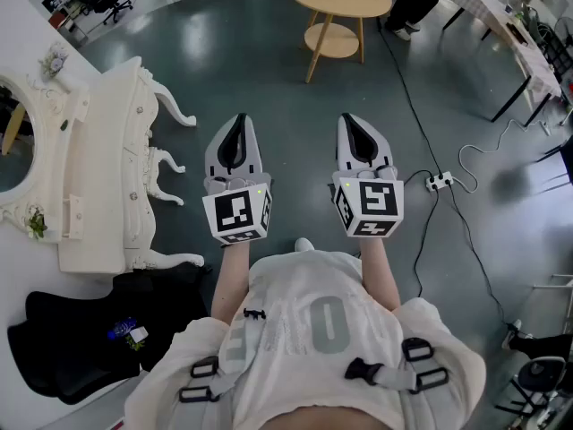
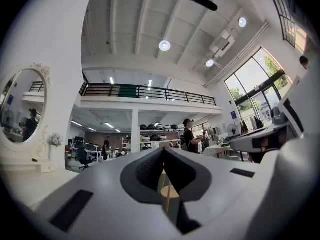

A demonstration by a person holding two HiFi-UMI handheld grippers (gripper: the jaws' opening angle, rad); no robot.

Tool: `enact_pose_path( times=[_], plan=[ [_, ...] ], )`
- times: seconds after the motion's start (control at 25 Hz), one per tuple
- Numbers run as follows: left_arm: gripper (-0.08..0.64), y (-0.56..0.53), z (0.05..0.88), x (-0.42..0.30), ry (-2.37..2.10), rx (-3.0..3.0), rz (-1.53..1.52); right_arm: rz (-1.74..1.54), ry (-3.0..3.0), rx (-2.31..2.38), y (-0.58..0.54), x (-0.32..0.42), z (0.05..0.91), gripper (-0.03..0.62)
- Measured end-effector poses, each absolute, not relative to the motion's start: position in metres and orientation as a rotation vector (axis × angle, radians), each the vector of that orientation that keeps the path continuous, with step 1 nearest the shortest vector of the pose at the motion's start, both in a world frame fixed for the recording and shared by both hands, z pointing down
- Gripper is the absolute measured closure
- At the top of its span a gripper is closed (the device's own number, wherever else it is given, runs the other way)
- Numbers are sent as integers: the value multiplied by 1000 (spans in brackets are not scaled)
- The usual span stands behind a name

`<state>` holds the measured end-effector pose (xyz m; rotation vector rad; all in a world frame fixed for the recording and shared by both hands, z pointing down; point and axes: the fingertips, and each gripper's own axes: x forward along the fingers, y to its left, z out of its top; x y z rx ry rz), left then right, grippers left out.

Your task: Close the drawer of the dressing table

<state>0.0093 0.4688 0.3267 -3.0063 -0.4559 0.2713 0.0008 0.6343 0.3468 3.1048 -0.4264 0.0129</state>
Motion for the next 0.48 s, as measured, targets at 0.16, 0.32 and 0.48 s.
enact_pose_path(
  times=[0.16, 0.32, 0.48],
  plan=[
    [540, 472, 327, 13, -454, -3010, 265, 24, -441, 3100, 637, 6, 348, 585],
    [540, 473, 332, 19, -441, -3013, 253, 33, -473, 3132, 640, 14, 353, 586],
    [540, 466, 341, 13, -419, -3020, 219, 49, -521, 3231, 638, 15, 362, 584]
  ],
)
